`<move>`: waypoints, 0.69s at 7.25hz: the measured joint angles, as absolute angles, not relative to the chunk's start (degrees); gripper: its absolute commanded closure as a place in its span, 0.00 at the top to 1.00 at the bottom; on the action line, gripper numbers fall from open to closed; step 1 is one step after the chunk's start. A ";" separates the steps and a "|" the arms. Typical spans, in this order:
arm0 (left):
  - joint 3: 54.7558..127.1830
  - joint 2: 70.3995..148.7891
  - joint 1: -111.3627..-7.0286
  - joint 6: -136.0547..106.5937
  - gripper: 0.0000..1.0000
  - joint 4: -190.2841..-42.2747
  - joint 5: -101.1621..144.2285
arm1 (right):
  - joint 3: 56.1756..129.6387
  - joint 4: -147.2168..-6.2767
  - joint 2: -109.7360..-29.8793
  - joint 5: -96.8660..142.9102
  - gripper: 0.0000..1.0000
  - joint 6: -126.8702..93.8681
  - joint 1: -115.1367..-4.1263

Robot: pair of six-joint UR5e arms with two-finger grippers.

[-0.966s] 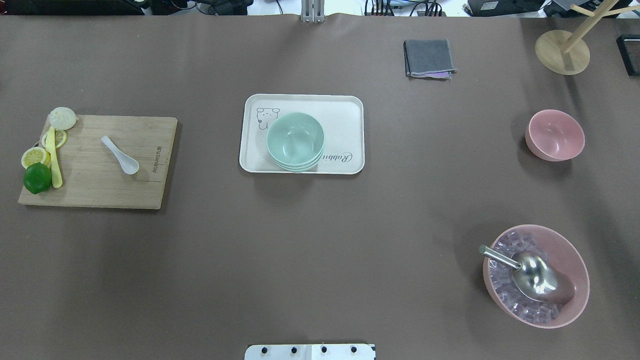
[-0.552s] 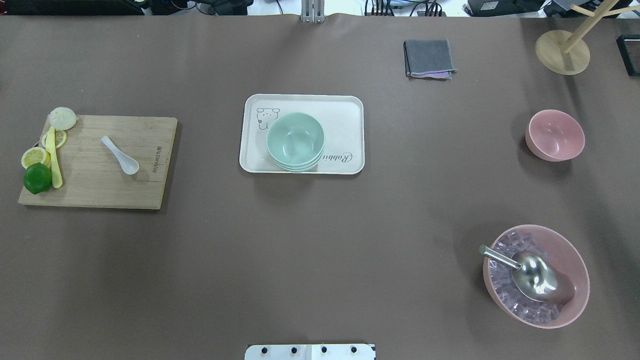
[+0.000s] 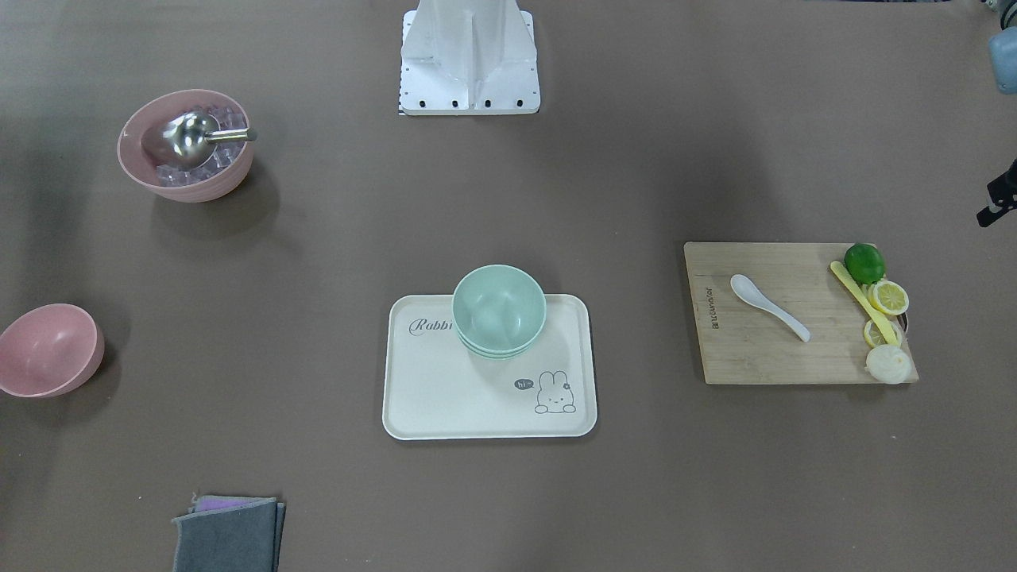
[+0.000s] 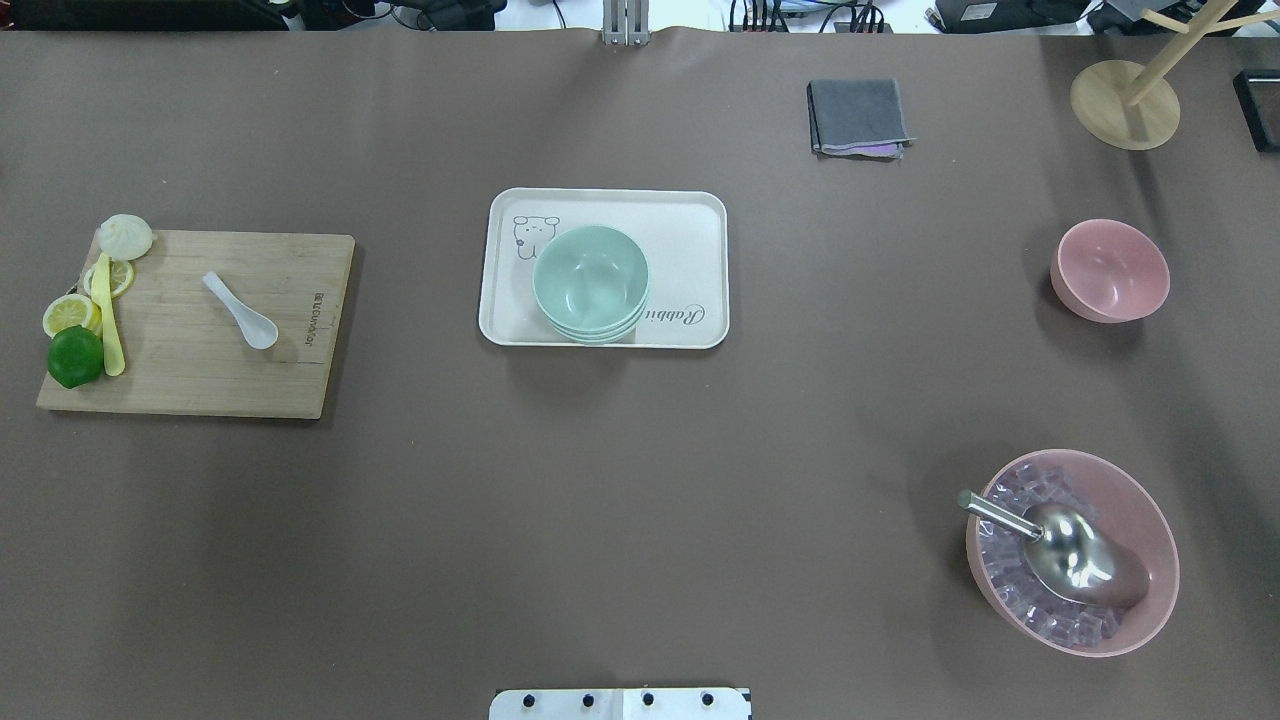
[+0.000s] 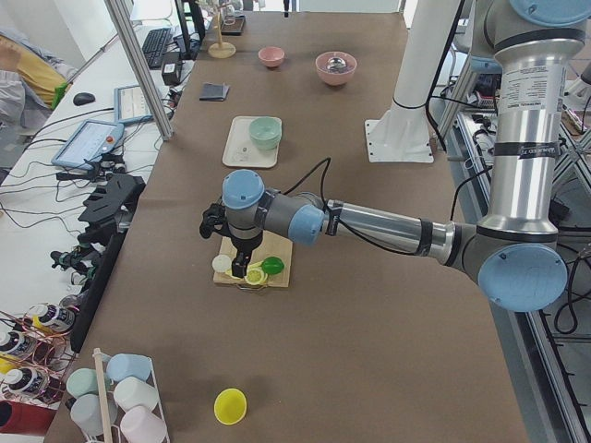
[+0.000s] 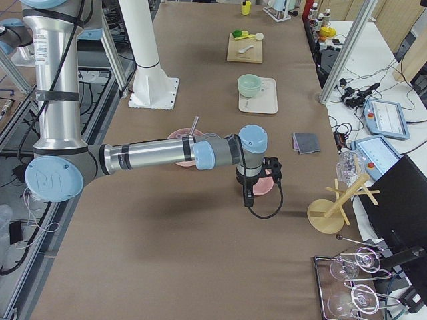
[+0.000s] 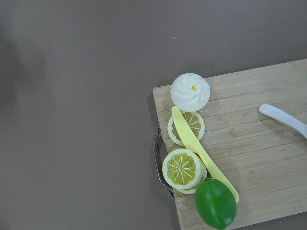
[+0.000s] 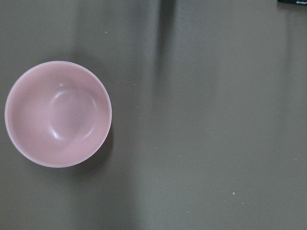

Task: Stack pink bowl on green and place spoon

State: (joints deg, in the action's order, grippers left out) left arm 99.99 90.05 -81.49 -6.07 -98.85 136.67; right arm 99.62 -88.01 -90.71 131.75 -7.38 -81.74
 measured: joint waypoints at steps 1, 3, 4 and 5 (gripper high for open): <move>100.05 90.07 -81.48 -6.05 0.98 -98.83 136.67 | 99.53 -88.01 -90.70 131.74 1.00 -7.38 -81.63; 100.17 90.07 -81.51 -5.99 0.98 -98.87 136.67 | 99.32 -88.00 -90.70 131.77 1.00 -7.38 -81.21; 100.23 90.04 -81.54 -5.96 0.98 -99.01 136.65 | 99.29 -87.99 -90.63 131.82 1.00 -7.40 -80.57; 100.22 89.99 -81.52 -5.94 0.98 -99.34 136.61 | 99.28 -87.96 -90.47 131.96 1.00 -7.83 -79.50</move>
